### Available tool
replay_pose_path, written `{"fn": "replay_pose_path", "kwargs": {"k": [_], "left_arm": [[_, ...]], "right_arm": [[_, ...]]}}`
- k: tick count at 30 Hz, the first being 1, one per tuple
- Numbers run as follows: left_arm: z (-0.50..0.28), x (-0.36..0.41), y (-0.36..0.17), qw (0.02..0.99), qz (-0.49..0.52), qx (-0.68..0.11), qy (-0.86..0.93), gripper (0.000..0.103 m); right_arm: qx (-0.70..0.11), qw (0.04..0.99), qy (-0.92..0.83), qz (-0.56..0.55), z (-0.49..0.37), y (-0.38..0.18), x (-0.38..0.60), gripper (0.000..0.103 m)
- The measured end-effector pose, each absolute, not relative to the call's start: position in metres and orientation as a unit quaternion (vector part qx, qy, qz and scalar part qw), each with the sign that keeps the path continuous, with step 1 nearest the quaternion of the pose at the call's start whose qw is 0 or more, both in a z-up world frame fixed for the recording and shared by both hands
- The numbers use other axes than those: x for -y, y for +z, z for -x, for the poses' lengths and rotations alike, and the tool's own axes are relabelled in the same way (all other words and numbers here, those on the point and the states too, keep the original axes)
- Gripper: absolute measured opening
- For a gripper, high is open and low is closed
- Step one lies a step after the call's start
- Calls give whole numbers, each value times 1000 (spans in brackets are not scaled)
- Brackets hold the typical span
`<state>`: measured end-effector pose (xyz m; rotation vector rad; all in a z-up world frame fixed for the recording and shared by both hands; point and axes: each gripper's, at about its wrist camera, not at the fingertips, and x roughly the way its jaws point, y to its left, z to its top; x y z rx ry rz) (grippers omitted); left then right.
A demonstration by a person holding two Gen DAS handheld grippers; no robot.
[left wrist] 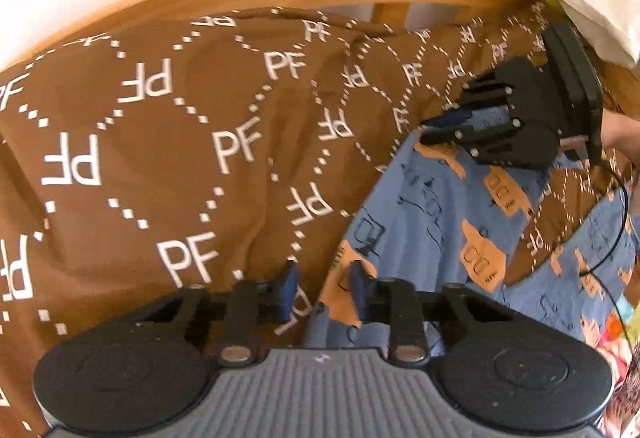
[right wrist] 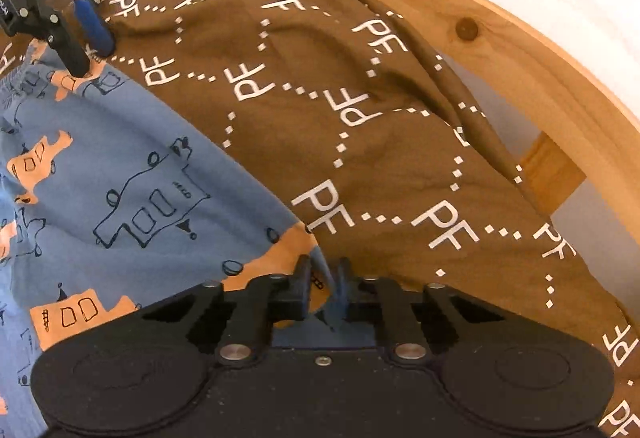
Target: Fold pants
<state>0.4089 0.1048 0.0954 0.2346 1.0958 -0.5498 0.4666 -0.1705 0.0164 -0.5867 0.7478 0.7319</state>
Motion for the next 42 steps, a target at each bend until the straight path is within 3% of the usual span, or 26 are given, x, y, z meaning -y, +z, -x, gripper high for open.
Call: {"fn": "replay_pose_path", "kwargs": {"k": [1, 3, 15, 29, 42], "left_arm": [[-406, -102, 95, 812, -120, -513, -252, 5], [-402, -97, 95, 818, -136, -507, -234, 1], [-357, -75, 127, 874, -223, -397, -168, 0], [-226, -49, 138, 871, -318, -283, -246, 0], [-121, -48, 66, 814, -443, -258, -272, 0]], "right_arm": [[-350, 827, 342, 278, -464, 17, 169, 7], [-346, 832, 332, 278, -460, 16, 168, 3], [-243, 906, 265, 224, -415, 53, 182, 0], [-172, 924, 257, 223, -267, 86, 221, 0], [-193, 890, 272, 311, -119, 35, 204, 0]]}}
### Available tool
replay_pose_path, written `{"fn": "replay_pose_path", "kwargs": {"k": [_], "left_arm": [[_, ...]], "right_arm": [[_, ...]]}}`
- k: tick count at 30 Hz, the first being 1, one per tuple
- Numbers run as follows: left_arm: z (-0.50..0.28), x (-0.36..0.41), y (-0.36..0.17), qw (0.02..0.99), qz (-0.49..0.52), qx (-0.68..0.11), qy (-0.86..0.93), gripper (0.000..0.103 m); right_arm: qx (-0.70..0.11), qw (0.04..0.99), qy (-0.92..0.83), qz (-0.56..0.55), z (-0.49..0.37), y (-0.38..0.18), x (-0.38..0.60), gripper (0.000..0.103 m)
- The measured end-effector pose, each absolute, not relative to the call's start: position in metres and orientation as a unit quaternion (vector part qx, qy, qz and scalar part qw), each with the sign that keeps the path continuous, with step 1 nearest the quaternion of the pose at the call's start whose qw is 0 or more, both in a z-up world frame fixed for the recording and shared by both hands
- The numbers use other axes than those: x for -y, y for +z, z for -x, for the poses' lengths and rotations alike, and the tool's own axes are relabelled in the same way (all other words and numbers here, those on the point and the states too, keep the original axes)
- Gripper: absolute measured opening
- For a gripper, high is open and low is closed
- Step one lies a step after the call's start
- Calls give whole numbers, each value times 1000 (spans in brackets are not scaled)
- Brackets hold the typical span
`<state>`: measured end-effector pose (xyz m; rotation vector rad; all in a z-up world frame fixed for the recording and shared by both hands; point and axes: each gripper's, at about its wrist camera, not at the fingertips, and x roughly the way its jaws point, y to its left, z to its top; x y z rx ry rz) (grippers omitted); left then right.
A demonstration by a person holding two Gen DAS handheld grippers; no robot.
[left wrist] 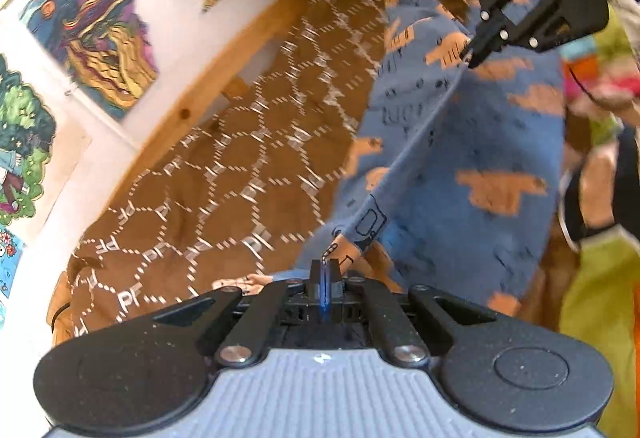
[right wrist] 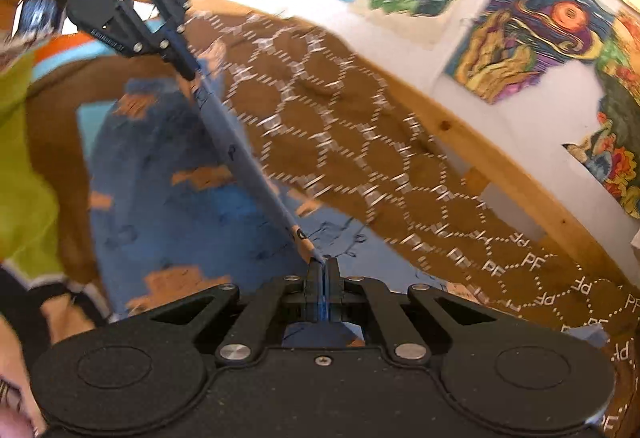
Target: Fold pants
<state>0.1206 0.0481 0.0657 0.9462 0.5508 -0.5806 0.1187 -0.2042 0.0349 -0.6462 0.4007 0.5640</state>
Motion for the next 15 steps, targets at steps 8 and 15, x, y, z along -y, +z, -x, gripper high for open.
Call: {"fn": "replay_pose_path", "kwargs": {"k": [8, 15], "left_arm": [[-94, -59, 32, 803, -457, -280, -259, 0], [-81, -59, 15, 790, -478, -284, -259, 0]], "right_arm": [[-217, 871, 287, 333, -85, -4, 183, 0], [-244, 868, 293, 318, -80, -18, 181, 0]]}}
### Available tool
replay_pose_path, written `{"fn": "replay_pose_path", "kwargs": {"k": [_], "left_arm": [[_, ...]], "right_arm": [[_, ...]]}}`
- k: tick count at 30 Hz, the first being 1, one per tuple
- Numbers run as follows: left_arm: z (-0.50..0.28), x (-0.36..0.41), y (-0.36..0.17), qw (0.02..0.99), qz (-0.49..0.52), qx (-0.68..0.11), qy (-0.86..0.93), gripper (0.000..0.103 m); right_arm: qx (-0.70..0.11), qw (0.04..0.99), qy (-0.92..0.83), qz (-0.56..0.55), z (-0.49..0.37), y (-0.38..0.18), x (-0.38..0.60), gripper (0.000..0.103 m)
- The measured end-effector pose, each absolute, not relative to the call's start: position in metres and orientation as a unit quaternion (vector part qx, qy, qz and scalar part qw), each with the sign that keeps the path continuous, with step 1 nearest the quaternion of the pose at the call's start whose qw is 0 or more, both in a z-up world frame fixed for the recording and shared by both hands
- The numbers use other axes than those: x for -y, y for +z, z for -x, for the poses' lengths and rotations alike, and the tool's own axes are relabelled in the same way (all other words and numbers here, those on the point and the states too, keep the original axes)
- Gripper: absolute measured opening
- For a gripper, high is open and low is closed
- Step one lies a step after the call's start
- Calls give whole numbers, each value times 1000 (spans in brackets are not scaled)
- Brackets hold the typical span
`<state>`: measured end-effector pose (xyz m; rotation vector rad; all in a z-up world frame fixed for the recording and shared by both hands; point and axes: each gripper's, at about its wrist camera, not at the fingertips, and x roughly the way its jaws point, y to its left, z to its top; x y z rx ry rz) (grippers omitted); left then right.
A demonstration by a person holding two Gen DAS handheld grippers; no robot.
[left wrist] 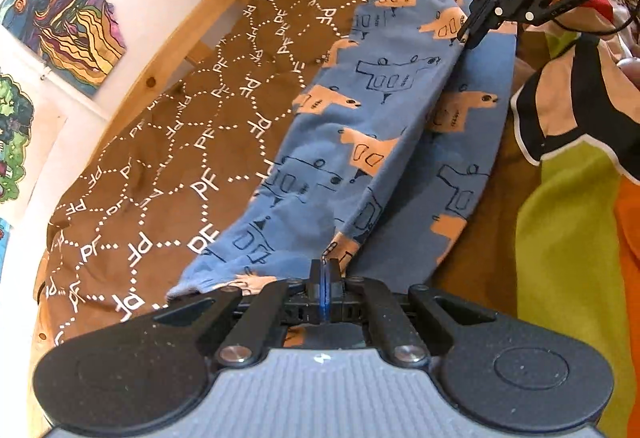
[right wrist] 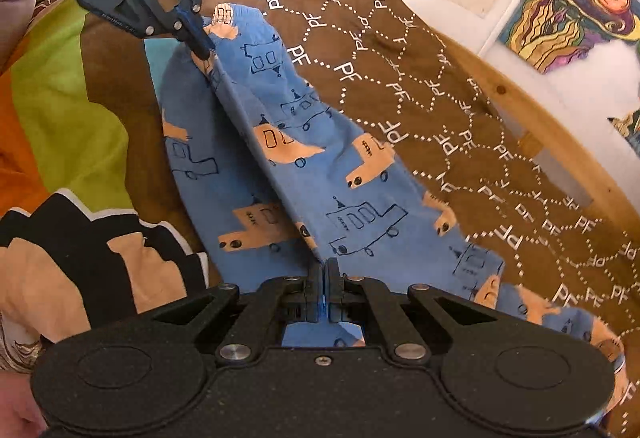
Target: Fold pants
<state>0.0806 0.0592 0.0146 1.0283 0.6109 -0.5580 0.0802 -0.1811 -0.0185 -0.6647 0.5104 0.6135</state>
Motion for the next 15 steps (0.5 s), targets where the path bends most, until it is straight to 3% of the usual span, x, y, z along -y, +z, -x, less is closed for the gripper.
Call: {"fn": "replay_pose_path", "kwargs": {"k": [15], "left_arm": [[-78, -68, 20, 768, -519, -270, -261, 0]], "right_arm": [[-253, 855, 320, 321, -69, -16, 173, 0]]}}
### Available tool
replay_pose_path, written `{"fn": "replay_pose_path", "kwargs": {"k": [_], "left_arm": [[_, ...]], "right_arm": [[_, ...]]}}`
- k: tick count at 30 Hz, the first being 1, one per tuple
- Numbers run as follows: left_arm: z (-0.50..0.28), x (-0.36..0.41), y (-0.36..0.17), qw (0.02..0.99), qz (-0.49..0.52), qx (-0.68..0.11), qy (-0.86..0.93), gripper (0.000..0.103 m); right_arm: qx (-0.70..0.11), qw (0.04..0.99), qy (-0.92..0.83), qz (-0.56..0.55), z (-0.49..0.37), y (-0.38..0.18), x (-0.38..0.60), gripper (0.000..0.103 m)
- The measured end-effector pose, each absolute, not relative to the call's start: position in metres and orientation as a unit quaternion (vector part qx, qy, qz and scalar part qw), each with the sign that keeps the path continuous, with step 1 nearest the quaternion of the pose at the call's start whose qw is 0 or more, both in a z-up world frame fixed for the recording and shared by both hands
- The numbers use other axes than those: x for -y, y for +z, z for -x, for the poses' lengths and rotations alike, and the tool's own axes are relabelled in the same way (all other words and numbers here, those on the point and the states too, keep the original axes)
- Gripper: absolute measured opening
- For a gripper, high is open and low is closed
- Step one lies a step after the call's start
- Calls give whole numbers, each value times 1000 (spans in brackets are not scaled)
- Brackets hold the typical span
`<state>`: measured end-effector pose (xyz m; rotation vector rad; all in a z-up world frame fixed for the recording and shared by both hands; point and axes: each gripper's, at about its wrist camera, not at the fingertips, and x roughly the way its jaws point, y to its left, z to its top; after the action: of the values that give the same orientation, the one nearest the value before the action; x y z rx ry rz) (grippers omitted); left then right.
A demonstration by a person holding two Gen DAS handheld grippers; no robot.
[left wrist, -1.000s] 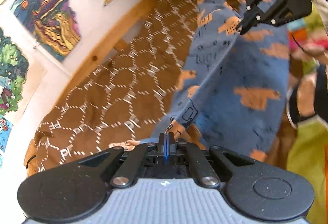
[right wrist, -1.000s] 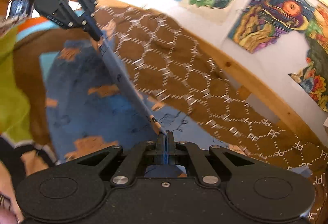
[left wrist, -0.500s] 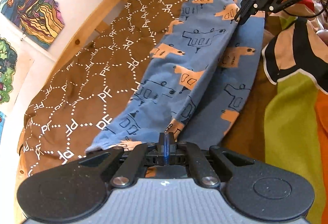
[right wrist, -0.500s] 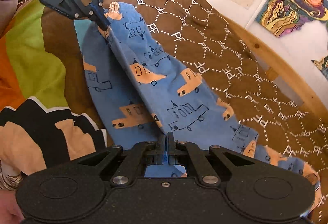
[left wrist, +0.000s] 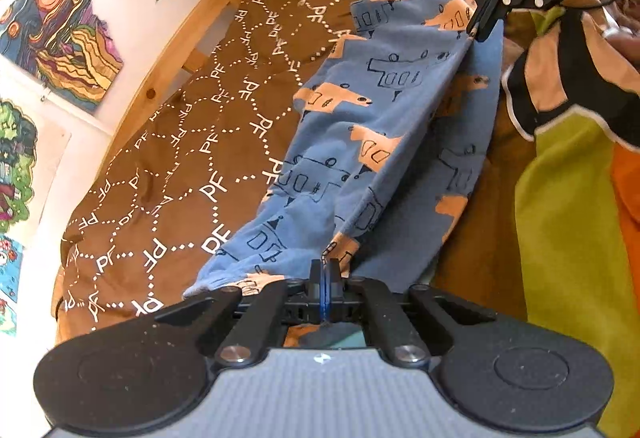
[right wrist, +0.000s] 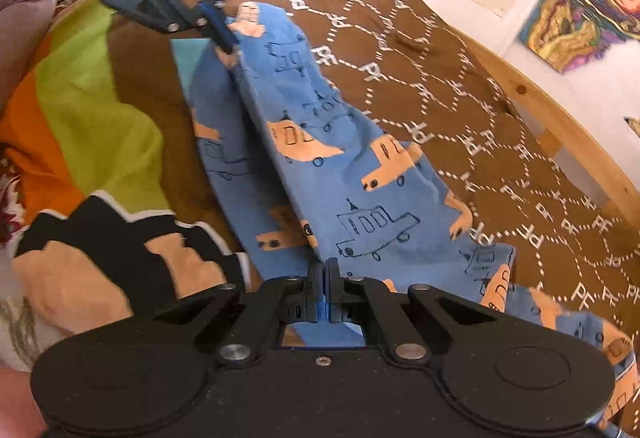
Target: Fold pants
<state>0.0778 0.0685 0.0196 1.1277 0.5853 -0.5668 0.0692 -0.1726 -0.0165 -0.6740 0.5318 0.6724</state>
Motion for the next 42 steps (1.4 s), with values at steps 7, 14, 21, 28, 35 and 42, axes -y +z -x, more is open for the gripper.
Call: {"fn": "replay_pose_path", "kwargs": {"k": [7, 14, 21, 28, 35, 42], "left_arm": [[-70, -73, 6, 757, -526, -275, -273, 0], [-68, -75, -8, 758, -518, -286, -275, 0], [-64, -74, -4, 767, -498, -294, -279, 63], [-71, -38, 28, 883, -298, -272, -239, 103], [-91, 64, 13, 906, -190, -258, -276, 103], [-74, 126, -6, 875, -244, -229, -349, 103]], "right_arm": [[-262, 841, 327, 343, -62, -28, 166, 0], [-270, 840, 326, 341, -64, -31, 167, 0], [-279, 848, 305, 332, -65, -31, 172, 26], [-256, 913, 226, 222, -65, -7, 226, 100], [-295, 948, 87, 78, -76, 2, 309, 102], [-303, 946, 40, -107, -84, 5, 390, 96]]}}
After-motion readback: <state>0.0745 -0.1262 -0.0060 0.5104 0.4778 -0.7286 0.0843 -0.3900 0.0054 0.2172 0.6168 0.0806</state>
